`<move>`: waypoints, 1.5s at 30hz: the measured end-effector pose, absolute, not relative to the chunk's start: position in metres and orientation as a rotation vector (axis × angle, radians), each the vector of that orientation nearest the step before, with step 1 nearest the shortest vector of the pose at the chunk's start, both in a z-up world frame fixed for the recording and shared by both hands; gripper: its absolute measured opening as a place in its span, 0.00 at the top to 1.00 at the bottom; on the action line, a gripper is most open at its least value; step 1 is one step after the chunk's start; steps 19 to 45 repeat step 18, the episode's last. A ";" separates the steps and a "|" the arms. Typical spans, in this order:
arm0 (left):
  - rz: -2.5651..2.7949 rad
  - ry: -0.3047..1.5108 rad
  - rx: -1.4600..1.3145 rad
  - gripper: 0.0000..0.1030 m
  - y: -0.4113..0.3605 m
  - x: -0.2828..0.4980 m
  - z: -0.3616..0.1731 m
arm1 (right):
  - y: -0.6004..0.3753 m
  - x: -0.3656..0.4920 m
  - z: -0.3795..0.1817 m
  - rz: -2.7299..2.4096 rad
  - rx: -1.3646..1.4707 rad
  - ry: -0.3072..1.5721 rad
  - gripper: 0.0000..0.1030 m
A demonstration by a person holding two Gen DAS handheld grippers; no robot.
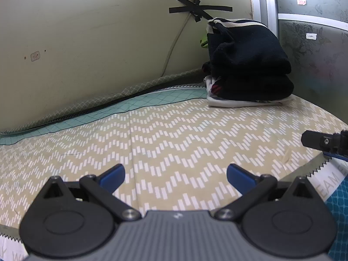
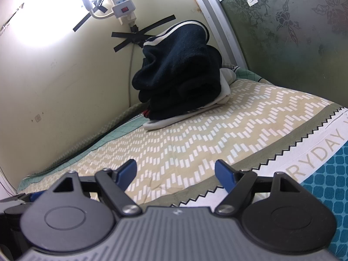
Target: Fold small clothes
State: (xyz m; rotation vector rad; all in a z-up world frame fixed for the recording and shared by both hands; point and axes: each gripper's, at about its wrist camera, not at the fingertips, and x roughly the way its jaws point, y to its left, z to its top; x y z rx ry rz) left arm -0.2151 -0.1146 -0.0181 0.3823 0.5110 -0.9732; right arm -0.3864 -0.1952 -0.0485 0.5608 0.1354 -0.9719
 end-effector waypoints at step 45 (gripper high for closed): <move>-1.032 0.494 0.390 0.00 -0.112 -0.220 -0.017 | -0.194 -0.386 -0.047 -0.973 0.558 0.132 0.31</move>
